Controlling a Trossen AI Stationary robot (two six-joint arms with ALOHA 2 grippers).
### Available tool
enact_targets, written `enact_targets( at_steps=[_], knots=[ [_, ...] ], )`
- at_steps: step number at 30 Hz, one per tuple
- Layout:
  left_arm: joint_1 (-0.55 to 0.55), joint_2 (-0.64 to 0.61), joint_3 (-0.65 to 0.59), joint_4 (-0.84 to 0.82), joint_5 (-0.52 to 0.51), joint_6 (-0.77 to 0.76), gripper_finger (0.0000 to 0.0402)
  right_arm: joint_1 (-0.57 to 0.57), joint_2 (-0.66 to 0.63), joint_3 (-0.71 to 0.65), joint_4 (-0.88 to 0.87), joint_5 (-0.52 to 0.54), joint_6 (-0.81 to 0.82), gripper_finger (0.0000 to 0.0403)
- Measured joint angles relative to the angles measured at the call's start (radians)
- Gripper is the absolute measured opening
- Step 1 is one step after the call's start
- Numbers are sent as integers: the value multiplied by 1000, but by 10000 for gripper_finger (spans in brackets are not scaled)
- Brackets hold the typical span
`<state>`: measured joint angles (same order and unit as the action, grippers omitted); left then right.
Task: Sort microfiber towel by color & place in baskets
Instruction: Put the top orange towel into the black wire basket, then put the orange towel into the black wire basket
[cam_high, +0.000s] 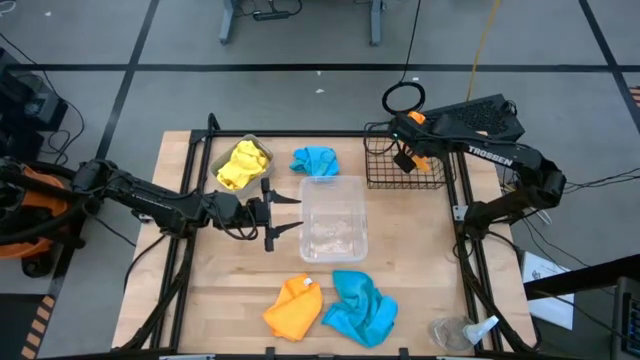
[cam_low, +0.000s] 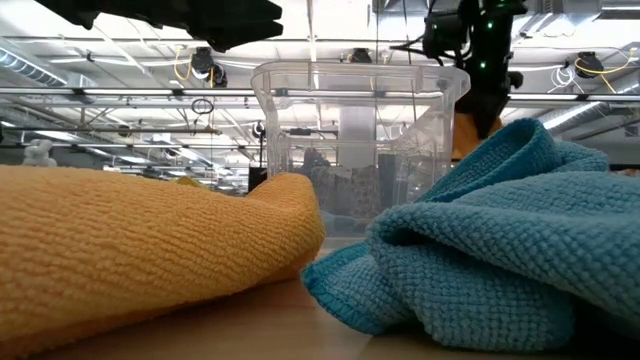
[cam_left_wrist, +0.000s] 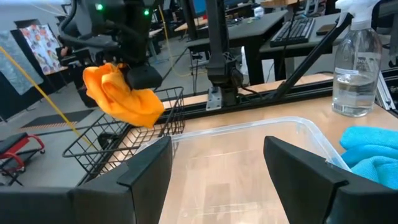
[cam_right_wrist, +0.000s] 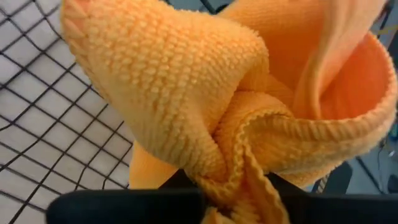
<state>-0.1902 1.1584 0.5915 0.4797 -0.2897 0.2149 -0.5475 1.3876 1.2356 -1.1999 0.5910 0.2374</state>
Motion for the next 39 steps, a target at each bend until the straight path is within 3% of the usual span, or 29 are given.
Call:
enact_targets(
  at_steps=[10, 14, 23, 28, 33, 39],
  knots=[
    [0, 0, 0, -3, 0, 0, 258, -62, 3, -134, 30, -26, 6, 82],
    [0, 0, 0, -4, 0, 0, 258, -86, 3, -161, 27, -145, 5, 114],
    [0, 0, 0, -5, 58, -26, 258, -89, 0, -106, -63, -175, -16, 222],
    [-1, 0, 0, -30, 70, -26, 258, -81, -13, -19, -135, -187, 46, 262],
    [-1, 0, 0, -81, 71, -52, 258, 30, -94, 31, -97, -261, 95, 269],
    [-28, 0, 0, -127, 81, -72, 258, 339, -214, 31, 17, -221, 218, 257]
  ],
)
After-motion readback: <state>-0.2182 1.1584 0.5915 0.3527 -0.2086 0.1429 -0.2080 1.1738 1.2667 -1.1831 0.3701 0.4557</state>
